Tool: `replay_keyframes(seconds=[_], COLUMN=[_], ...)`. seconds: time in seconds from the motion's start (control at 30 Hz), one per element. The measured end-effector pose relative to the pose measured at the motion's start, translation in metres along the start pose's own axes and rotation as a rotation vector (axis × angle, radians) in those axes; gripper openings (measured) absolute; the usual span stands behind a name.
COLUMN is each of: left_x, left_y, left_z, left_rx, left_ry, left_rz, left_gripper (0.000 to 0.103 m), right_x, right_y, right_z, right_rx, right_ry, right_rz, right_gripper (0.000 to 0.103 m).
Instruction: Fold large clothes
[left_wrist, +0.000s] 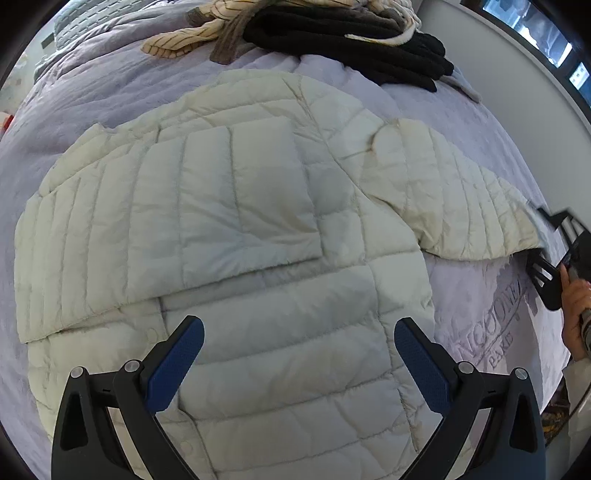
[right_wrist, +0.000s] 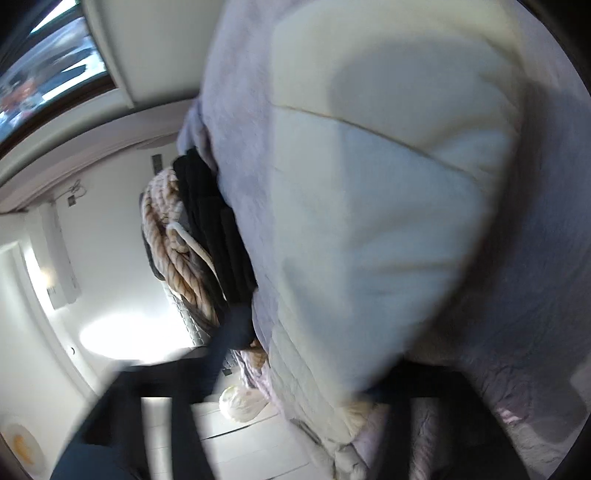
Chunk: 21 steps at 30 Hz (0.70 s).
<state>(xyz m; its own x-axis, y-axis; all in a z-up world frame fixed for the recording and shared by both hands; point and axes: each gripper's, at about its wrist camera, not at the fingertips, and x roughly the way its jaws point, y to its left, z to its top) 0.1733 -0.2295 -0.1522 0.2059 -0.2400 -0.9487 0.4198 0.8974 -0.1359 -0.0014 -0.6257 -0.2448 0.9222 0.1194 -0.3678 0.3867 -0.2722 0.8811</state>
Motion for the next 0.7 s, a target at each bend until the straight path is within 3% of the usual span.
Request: replay_keyframes(seconds=[0.1,0.37,0.5,0.7], left_x=[-0.003,-0.015,-0.022,-0.033], left_y=[0.011,0.051,0.076,0.117], left_z=[0.001,0.002,0.002,-0.001], left_rx=[-0.013,-0.061,-0.108,-0.166], left_ry=[-0.008,-0.055,-0.076,-0.113], left_rz=[0.008,0.046,0.057,0.087], left_gripper=[0.103,0.103,0.103,0.103], right_x=[0.007,0.031,0.056,0.114], right_y=[0.003,0.063,0.096,0.147], right_z=[-0.004,-0.034,-0.068,-0.150], right_rx=[0.010,-0.151,-0.260,-0.542], right_ry=[0.023,0.082,0.152,0.274], right_rz=[0.045,0.099,0.083,0.003], right_gripper=[0.015,0.013,0.013,0.013])
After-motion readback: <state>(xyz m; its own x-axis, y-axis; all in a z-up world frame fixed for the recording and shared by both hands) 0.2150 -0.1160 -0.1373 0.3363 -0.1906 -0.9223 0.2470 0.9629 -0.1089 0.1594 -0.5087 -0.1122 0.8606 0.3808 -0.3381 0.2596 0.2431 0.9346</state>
